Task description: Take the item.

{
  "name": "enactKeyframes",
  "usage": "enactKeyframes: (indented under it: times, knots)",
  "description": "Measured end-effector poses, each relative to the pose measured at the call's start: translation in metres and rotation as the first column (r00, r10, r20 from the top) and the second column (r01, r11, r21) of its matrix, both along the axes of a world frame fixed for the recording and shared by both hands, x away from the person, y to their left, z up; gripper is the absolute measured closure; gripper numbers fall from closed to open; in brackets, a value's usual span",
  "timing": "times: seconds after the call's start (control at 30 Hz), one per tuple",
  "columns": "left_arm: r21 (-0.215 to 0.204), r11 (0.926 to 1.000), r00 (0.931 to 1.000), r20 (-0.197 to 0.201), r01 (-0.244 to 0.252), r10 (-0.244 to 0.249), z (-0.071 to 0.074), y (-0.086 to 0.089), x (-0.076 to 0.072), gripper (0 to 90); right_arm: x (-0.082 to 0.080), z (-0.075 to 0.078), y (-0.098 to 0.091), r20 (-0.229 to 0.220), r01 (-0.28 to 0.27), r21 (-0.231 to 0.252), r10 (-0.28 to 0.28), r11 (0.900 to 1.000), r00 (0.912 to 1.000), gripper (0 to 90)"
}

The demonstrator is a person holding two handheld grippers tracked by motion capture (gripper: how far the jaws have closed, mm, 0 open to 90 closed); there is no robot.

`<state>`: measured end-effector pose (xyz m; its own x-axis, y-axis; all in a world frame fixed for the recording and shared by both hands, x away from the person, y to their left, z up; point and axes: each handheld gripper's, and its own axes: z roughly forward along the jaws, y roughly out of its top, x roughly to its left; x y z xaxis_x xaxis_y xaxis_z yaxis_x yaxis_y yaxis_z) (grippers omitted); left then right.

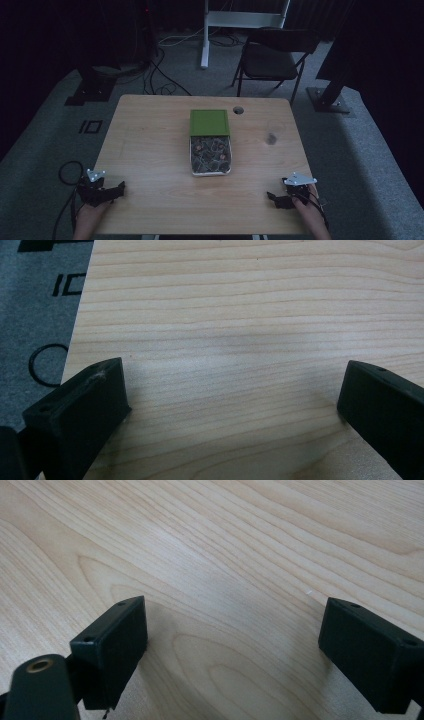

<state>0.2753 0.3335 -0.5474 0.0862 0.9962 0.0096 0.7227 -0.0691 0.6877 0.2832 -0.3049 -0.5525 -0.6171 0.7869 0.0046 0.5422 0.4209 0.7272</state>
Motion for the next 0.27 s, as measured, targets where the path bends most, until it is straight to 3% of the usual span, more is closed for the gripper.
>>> enactKeyframes:
  times: [0.13, 0.27]
  knots:
    - [0.001, 0.9999, 0.9999, 0.0, -0.015, 0.015, 0.0, -0.001, -0.0001, 0.2, 0.0, 0.0, 0.0, 0.0, 0.0, 0.0, 0.0, 1.0, 1.0, 12.0]
    - [0.0, 0.9982, 0.9982, -0.002, -0.059, 0.059, 0.0002, -0.0048, -0.0002, 0.2, 0.0, 0.0, 0.0, 0.0, 0.0, 0.0, 0.0, 1.0, 1.0, 12.0]
